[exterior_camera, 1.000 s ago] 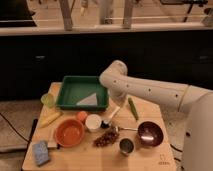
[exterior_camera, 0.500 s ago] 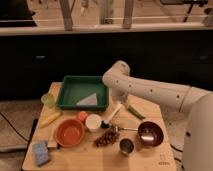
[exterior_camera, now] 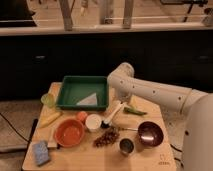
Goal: Place pepper in paper cup
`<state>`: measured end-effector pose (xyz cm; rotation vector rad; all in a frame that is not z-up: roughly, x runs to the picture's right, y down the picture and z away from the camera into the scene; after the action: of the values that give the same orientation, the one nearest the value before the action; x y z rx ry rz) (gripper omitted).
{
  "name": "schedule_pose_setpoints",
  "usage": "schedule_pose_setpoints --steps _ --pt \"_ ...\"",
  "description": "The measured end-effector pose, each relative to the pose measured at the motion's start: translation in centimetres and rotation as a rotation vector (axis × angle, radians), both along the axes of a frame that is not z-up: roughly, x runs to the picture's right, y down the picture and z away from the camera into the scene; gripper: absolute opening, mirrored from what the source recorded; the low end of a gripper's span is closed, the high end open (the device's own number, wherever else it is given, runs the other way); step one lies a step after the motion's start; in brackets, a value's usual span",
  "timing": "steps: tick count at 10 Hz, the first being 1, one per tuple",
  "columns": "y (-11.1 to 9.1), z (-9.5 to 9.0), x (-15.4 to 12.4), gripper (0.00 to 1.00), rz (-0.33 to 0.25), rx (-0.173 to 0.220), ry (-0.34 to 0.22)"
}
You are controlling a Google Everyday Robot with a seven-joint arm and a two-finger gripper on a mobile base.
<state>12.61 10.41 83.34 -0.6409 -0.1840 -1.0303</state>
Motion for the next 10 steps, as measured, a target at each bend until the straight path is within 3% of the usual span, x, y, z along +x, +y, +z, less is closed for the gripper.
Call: schedule_pose_setpoints --steps 3,10 --pt "-0.3 0.5 0.8 0.8 0.014 0.005 -0.012" --pt "0.7 3.2 3.8 0.8 0.224 -0.004 0.082"
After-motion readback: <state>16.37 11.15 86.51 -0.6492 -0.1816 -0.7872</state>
